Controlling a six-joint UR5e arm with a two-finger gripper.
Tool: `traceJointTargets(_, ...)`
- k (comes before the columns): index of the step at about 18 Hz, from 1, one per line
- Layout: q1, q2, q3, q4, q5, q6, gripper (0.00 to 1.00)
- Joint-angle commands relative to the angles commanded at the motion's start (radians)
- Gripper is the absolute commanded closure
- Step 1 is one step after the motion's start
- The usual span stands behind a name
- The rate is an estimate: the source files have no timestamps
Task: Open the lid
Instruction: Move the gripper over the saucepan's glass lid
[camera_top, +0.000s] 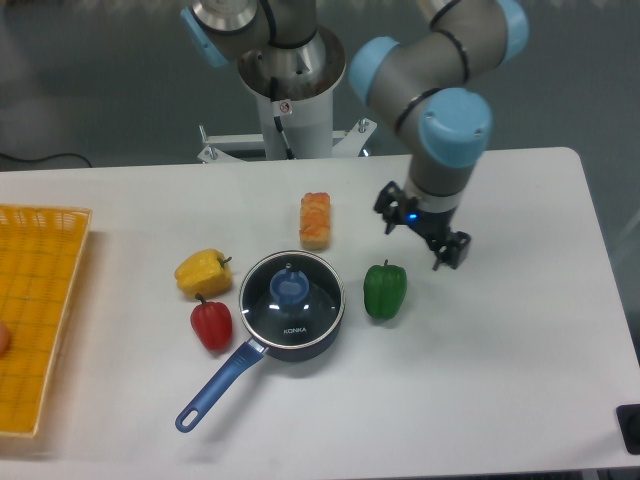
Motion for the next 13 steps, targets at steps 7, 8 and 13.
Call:
traceJointTargets(7,-0.103,0.028,-0.014,0.005,0.009,-0.018,0.00)
traceJointTargets(8,-0.117,0.026,-0.014,0.005,0.012,-0.020,0.00)
traceJointTargets(13,-0.190,0.015,-0.021,0.046,0.034,-0.060,0.00)
